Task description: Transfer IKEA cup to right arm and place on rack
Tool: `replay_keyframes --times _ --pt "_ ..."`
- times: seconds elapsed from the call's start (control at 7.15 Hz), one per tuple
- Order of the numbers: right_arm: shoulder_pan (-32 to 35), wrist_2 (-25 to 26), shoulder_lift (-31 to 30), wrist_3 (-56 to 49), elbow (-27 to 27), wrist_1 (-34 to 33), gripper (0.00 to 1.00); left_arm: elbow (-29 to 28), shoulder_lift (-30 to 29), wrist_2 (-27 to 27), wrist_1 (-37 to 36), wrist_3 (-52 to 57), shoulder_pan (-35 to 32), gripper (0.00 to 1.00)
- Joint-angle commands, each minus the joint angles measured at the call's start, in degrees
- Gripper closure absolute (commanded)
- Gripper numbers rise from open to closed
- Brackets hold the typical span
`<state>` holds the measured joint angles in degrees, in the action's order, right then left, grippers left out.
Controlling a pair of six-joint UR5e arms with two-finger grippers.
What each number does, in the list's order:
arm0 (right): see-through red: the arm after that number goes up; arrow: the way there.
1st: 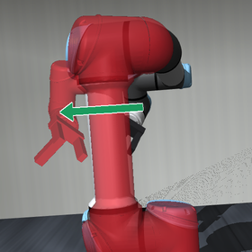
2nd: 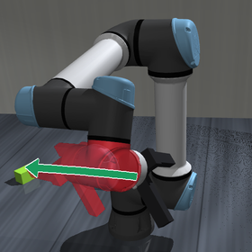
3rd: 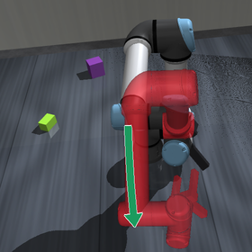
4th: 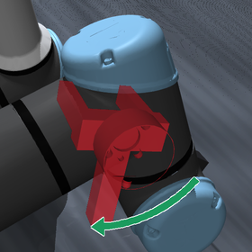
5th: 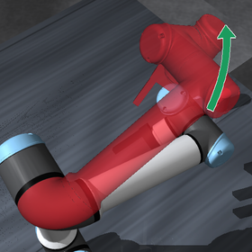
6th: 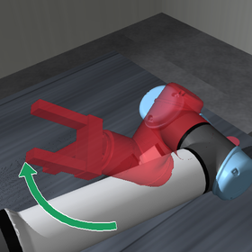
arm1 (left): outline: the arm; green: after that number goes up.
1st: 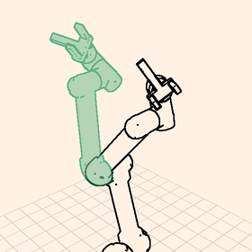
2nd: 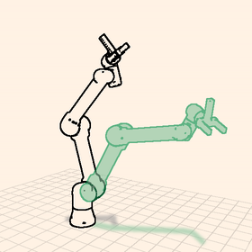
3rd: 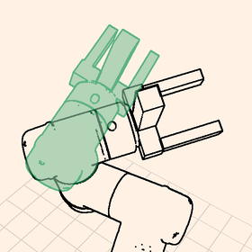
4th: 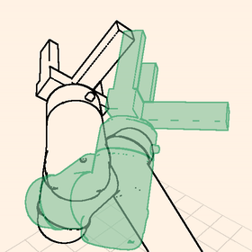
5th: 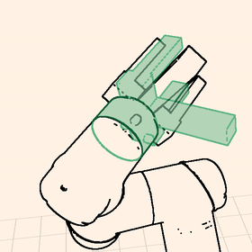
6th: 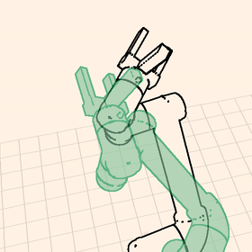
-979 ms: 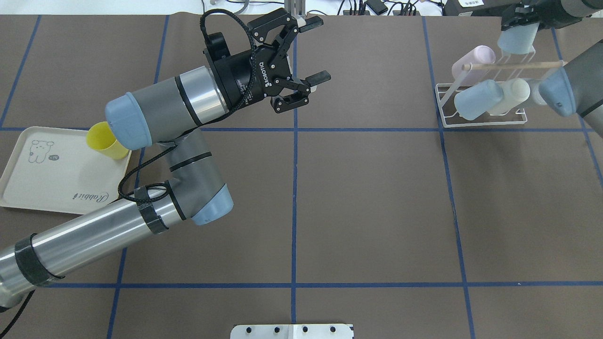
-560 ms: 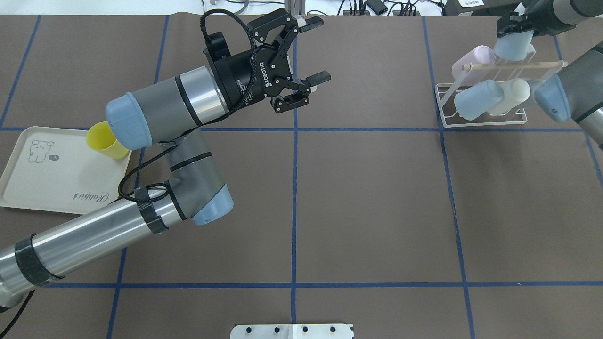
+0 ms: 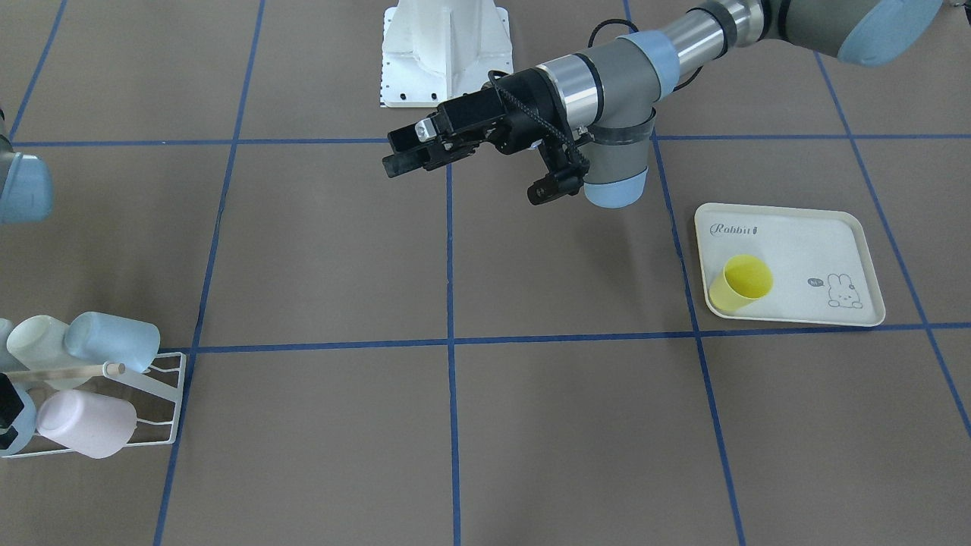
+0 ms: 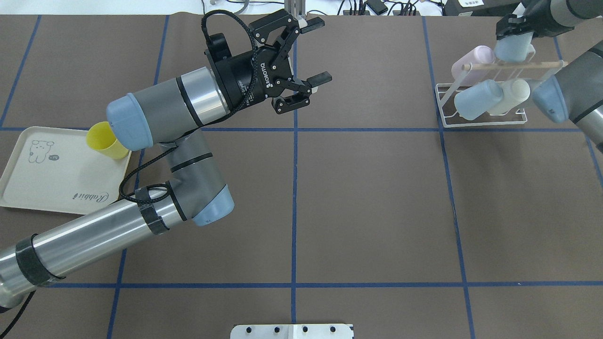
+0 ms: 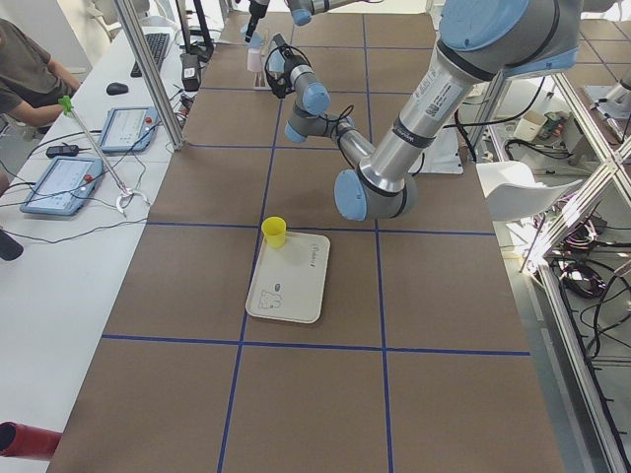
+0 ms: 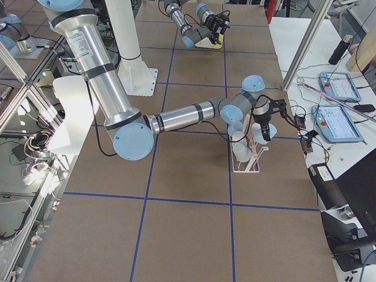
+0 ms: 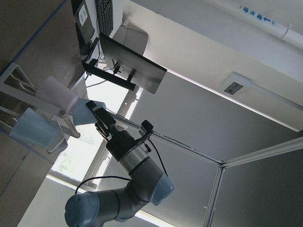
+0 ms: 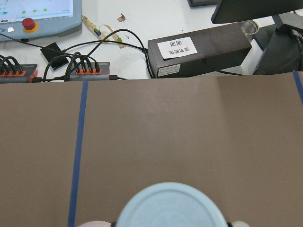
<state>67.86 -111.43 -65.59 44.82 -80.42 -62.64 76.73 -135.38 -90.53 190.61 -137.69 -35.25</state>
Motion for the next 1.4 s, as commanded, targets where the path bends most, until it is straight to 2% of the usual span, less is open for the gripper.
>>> replay_keyframes --times 0.0,1.26 --pt "0.0 0.2 0.0 0.0 1.0 0.1 1.0 0.0 -0.1 0.0 -0.1 0.0 0.1 0.05" --pt "-1.7 0.6 0.1 0.5 1.1 0.1 0.99 0.1 -0.1 0.0 -0.1 0.0 0.0 0.05"
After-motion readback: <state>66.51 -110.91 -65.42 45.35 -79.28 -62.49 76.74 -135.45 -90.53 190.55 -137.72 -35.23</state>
